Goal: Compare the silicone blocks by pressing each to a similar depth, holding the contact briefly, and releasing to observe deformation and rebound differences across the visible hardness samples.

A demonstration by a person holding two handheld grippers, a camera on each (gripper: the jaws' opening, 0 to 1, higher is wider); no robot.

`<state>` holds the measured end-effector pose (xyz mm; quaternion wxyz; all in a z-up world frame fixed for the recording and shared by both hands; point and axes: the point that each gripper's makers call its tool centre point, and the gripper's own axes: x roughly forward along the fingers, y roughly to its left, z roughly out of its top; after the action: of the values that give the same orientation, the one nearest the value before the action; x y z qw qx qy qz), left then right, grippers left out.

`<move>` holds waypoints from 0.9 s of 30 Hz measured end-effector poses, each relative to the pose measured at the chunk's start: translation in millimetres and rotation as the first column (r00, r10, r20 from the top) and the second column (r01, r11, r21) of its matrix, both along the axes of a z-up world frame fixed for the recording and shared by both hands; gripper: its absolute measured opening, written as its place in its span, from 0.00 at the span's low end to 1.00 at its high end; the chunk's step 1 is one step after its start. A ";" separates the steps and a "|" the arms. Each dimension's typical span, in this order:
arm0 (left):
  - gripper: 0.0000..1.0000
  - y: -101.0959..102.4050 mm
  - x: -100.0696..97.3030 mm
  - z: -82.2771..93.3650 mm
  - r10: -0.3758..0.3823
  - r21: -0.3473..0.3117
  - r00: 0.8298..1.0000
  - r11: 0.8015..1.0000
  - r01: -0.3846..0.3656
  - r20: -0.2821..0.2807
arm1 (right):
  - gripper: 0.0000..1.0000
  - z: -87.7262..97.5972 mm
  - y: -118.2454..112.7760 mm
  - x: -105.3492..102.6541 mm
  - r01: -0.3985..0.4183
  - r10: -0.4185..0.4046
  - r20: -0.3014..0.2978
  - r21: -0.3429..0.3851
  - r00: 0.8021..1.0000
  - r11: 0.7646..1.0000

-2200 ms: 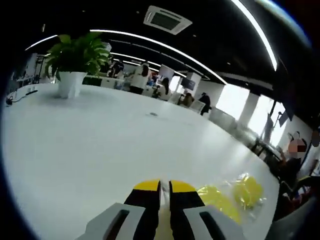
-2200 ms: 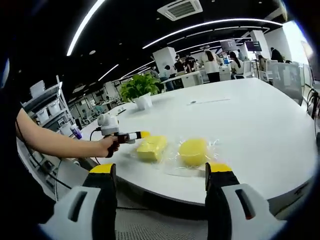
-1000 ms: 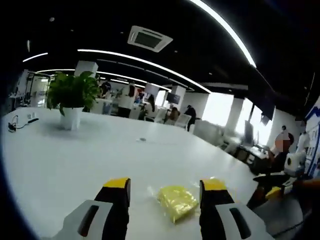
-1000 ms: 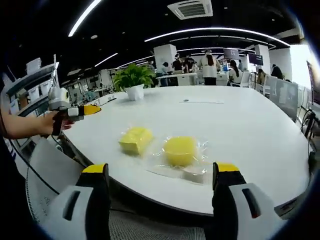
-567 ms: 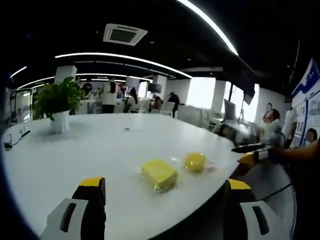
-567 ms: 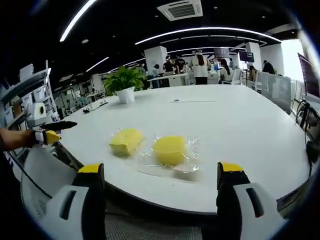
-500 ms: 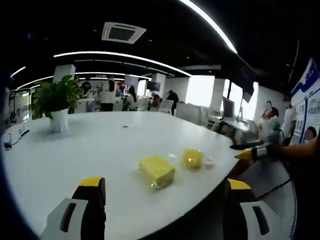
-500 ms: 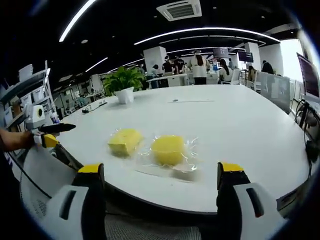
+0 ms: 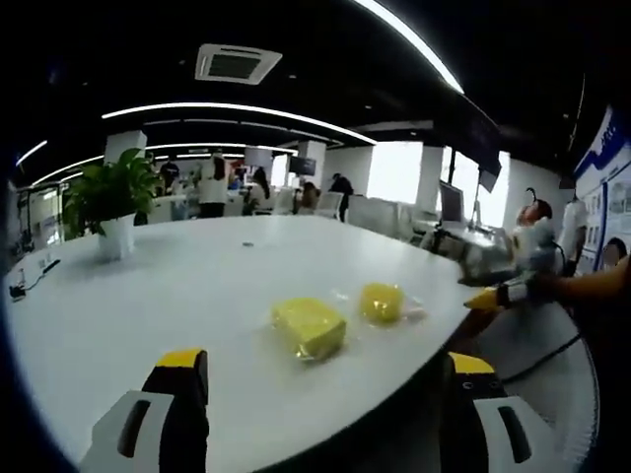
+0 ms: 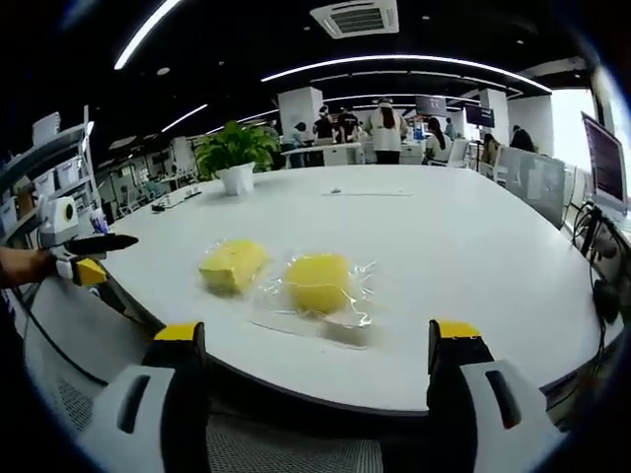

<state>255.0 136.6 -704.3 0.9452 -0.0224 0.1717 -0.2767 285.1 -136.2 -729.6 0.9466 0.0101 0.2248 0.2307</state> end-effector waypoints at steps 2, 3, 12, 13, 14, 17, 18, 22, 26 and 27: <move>1.00 -0.8 0.0 0.4 0.000 -0.001 1.000 1.000 0.000 0.000 | 0.85 -1.6 0.3 -0.6 -0.004 0.004 -0.008 -0.003 1.000 1.000; 1.00 -0.9 0.1 0.4 0.002 -0.002 1.000 1.000 -0.002 -0.001 | 0.85 -1.4 0.1 -0.4 -0.003 0.003 -0.006 -0.004 1.000 1.000; 1.00 -3.8 -0.7 4.2 -0.005 -0.008 1.000 1.000 0.005 0.004 | 0.85 -3.4 1.2 -1.3 -0.009 0.009 -0.020 0.012 1.000 1.000; 1.00 -5.0 -1.6 4.0 -0.014 -0.002 1.000 1.000 0.014 0.000 | 0.85 -3.2 1.5 -1.2 -0.009 0.009 -0.018 0.011 1.000 1.000; 1.00 -5.9 -2.3 3.4 -0.020 0.001 1.000 1.000 0.020 -0.005 | 0.85 -3.2 1.5 -1.3 -0.009 0.009 -0.018 0.011 1.000 1.000; 1.00 -10.5 -4.2 3.7 -0.045 0.056 0.999 0.997 0.045 0.004 | 0.85 -2.8 1.2 -1.3 -0.007 0.007 -0.016 0.017 1.000 1.000; 1.00 -12.3 -4.2 6.5 -0.048 0.056 0.999 0.997 0.047 0.009 | 0.85 -2.2 1.0 -0.9 -0.006 0.007 -0.011 0.018 1.000 1.000; 0.94 -28.1 -2.1 20.6 -0.113 0.056 0.993 0.992 0.112 0.016 | 0.85 0.1 0.4 0.2 0.000 0.000 0.001 0.035 1.000 0.999; 0.88 -33.7 7.0 18.6 -0.142 0.043 0.989 0.989 0.144 -0.048 | 0.86 0.5 1.3 0.3 -0.002 0.002 0.002 0.042 1.000 0.999; 0.86 -33.4 11.1 18.7 -0.140 0.035 0.989 0.989 0.142 -0.055 | 0.86 0.6 1.8 0.2 -0.003 0.003 0.002 0.043 1.000 0.999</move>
<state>266.1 103.3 -685.6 0.9187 0.0009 0.2030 -0.3388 285.3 -134.4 -728.9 0.9461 0.0301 0.2187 0.2370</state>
